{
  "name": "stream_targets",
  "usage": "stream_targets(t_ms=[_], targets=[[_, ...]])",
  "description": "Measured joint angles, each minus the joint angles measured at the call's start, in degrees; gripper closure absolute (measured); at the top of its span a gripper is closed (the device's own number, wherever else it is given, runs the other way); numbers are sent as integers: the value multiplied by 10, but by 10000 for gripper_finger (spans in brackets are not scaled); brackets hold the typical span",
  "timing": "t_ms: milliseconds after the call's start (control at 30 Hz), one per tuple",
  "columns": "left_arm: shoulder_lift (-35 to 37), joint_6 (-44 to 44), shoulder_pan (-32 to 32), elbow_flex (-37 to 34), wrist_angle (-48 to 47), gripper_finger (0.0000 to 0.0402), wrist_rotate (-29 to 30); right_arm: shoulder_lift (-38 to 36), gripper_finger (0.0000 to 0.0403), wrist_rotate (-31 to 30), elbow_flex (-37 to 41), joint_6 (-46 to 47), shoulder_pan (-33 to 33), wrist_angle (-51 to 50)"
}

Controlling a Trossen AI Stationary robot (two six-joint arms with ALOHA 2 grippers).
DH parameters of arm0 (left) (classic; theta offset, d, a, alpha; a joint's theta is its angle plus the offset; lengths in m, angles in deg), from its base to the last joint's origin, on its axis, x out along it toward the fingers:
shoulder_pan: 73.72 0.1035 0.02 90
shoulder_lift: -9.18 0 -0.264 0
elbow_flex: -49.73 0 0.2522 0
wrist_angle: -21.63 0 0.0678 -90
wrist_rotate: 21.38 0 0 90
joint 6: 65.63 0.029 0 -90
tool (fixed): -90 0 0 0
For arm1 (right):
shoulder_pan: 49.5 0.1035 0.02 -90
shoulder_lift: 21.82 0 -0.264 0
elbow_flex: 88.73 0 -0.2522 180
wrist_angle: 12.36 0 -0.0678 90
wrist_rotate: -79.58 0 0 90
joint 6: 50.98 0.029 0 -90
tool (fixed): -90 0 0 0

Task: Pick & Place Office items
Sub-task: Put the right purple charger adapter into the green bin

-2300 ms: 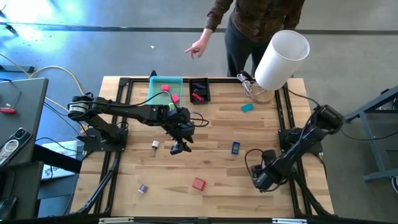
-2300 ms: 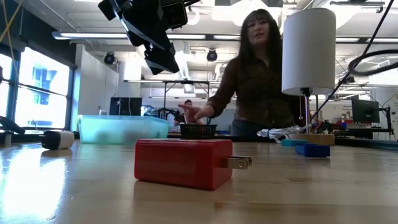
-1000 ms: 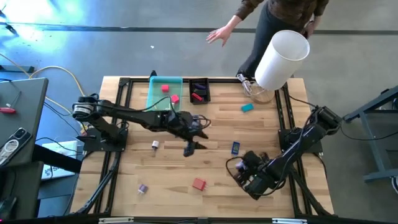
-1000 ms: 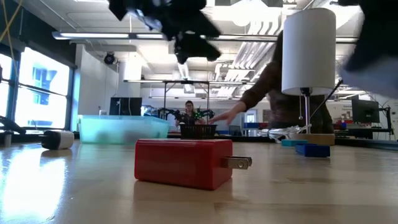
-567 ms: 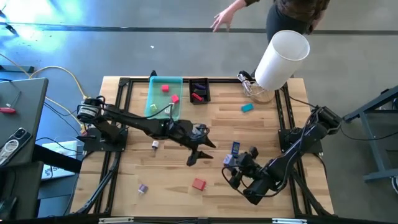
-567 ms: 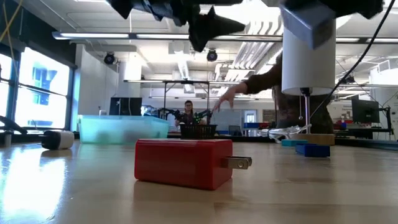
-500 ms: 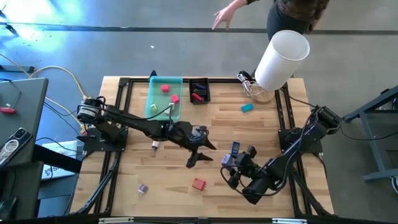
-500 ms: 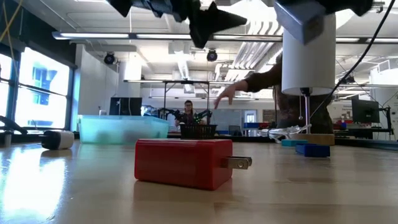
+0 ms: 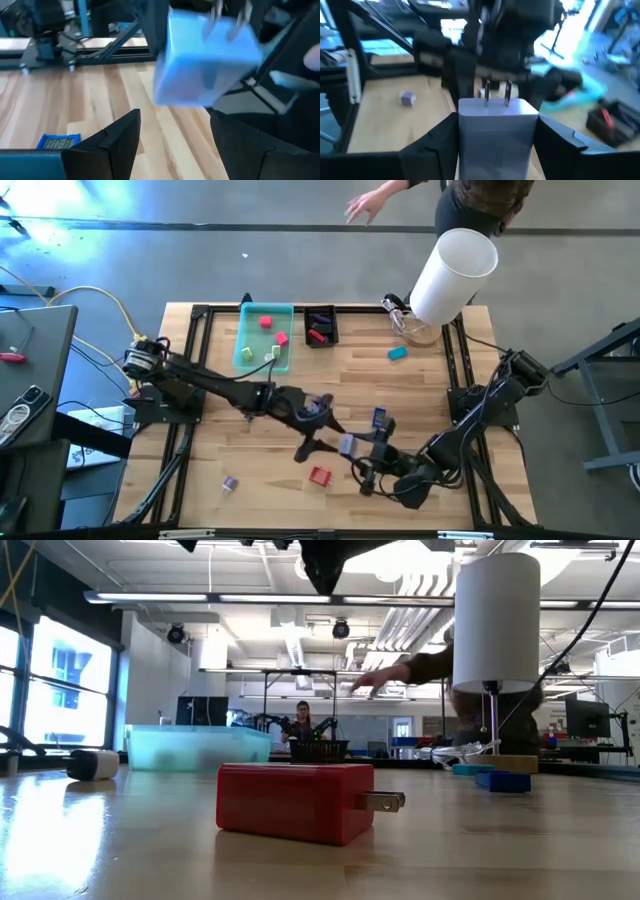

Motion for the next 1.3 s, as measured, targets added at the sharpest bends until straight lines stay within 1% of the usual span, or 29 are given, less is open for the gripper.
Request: stream_targets(t_ms=[100,200,233,300,400,467,633,767,833,1033,1167,1300], targets=[[0,32,-17,0,5,167,0,0,205,-1,0,-83,6,70],[0,65,-37,0,15,167,1,0,205,-8,0,-145,13,123],[0,71,-43,0,20,167,6,0,205,-9,0,-161,14,136],[0,75,-54,0,28,167,36,0,205,-11,0,-183,14,153],[0,72,-68,0,49,167,93,0,205,-11,0,-187,11,156],[0,64,-74,0,69,167,108,0,205,-11,0,-190,6,156],[0,46,-76,-1,92,167,112,-2,205,-8,-1,-203,-5,166],[0,36,-74,-1,104,167,142,-2,205,2,-1,-230,-10,186],[-1,37,-72,-1,115,167,144,-2,205,2,-1,-232,-11,188],[-1,59,-71,-1,147,167,154,-3,205,10,-1,-229,-10,190],[-1,95,-71,-1,143,167,156,-1,205,34,0,-225,-11,187],[-1,97,-71,-1,143,167,156,-1,205,34,0,-226,-14,185]])
